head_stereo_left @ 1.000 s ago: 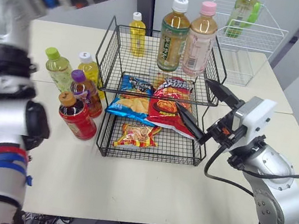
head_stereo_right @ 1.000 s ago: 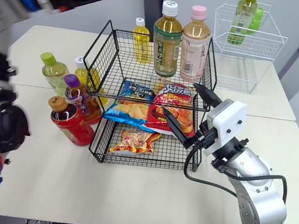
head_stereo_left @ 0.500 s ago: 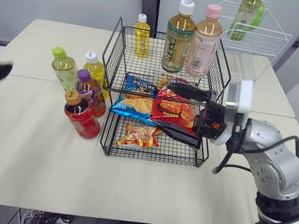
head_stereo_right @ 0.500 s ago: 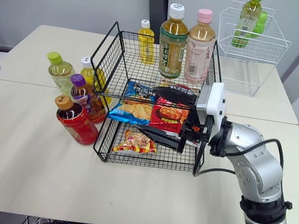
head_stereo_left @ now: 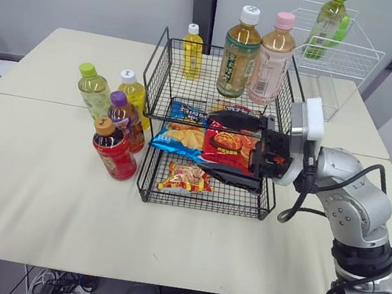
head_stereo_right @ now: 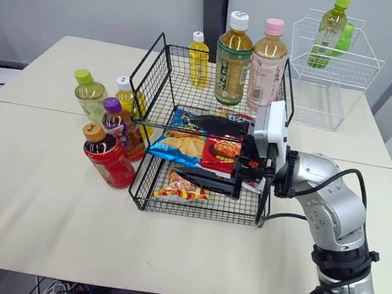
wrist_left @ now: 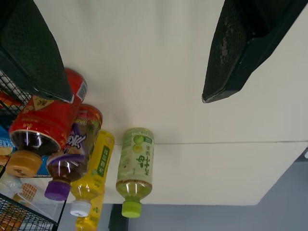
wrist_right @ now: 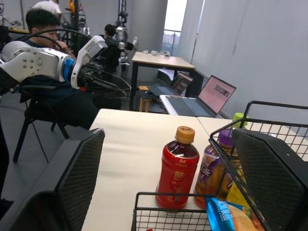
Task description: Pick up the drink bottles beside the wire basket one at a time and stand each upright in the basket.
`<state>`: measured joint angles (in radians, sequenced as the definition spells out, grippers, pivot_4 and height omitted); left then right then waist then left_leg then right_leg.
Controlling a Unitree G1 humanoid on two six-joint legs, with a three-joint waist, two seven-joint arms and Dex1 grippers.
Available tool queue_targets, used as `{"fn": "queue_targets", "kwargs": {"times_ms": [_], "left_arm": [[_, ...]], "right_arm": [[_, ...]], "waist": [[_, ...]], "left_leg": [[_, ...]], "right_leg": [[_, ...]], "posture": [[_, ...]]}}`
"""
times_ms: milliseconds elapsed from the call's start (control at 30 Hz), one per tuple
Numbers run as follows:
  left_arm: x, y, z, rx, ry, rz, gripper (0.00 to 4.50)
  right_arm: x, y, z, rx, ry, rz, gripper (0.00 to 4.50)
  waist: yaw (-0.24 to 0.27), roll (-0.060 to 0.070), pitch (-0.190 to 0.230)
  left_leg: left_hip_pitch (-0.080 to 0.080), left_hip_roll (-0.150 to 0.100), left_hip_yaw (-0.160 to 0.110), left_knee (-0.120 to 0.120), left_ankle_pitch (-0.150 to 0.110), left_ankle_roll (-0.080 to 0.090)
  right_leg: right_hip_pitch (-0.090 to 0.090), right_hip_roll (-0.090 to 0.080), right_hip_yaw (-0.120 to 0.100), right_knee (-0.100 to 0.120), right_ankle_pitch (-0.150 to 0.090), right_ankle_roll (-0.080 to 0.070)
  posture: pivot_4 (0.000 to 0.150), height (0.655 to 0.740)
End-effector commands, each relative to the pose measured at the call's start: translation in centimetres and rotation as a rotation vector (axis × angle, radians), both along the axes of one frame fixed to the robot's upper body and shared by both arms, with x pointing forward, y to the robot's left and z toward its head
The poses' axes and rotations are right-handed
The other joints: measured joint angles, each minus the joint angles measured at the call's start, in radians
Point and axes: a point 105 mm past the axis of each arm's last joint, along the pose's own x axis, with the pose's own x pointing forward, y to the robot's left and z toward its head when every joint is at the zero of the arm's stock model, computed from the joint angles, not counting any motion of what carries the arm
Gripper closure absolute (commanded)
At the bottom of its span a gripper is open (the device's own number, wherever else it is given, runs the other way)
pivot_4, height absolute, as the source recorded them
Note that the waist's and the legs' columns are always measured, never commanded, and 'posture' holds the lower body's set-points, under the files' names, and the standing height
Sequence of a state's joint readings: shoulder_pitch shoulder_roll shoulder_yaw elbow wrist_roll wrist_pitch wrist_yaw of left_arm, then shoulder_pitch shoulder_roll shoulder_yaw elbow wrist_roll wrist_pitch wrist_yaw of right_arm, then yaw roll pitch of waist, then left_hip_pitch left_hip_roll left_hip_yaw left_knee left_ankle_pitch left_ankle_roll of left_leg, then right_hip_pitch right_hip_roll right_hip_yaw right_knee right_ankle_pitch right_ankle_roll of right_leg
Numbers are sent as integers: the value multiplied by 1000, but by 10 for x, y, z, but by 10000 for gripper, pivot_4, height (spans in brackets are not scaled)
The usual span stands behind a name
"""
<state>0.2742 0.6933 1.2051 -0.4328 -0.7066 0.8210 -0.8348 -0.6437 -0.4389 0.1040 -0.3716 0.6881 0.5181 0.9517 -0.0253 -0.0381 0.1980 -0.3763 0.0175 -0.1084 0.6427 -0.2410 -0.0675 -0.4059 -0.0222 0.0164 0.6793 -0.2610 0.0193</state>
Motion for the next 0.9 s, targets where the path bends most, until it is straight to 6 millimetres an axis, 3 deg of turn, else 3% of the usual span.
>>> {"fn": "queue_targets", "kwargs": {"times_ms": [33, 233, 467, 667, 900], "left_arm": [[31, -1, 20, 57, -92, 14, 412], [106, -23, 35, 56, -163, -40, 412], [179, -34, 32, 85, -153, -16, 412], [215, -42, 27, 103, -150, -12, 412], [240, -45, 22, 108, -134, -4, 412]], "right_arm": [[-5, -1, 10, 30, -66, -38, 0], [4, -3, 17, 67, -121, -182, 0], [2, -5, 13, 46, -130, -250, 0], [2, -11, 16, 45, -148, -299, 0], [2, -14, 18, 39, -164, -324, 0]], "waist": [[0, 0, 0], [-3, 1, 0], [-8, 1, 0], [-7, 0, 0], [-6, 0, 0]], "left_leg": [[0, 0, 0, 0, 0, 0], [-1, -1, 1, 0, 0, 0], [-3, -1, 0, -2, 0, 0], [-4, -2, 1, -2, 0, 0], [-5, -2, 0, -2, 0, 0]], "right_leg": [[0, 0, 0, 0, 0, 0], [0, 0, 1, 0, 4, 7], [-3, 0, 1, -1, 4, 7], [-4, 0, 1, -1, 4, 7], [-4, 0, 0, -1, 4, 7]], "posture": [[1500, 7400], [1500, 7400], [1500, 7400], [1500, 7400], [1500, 7400]]}}
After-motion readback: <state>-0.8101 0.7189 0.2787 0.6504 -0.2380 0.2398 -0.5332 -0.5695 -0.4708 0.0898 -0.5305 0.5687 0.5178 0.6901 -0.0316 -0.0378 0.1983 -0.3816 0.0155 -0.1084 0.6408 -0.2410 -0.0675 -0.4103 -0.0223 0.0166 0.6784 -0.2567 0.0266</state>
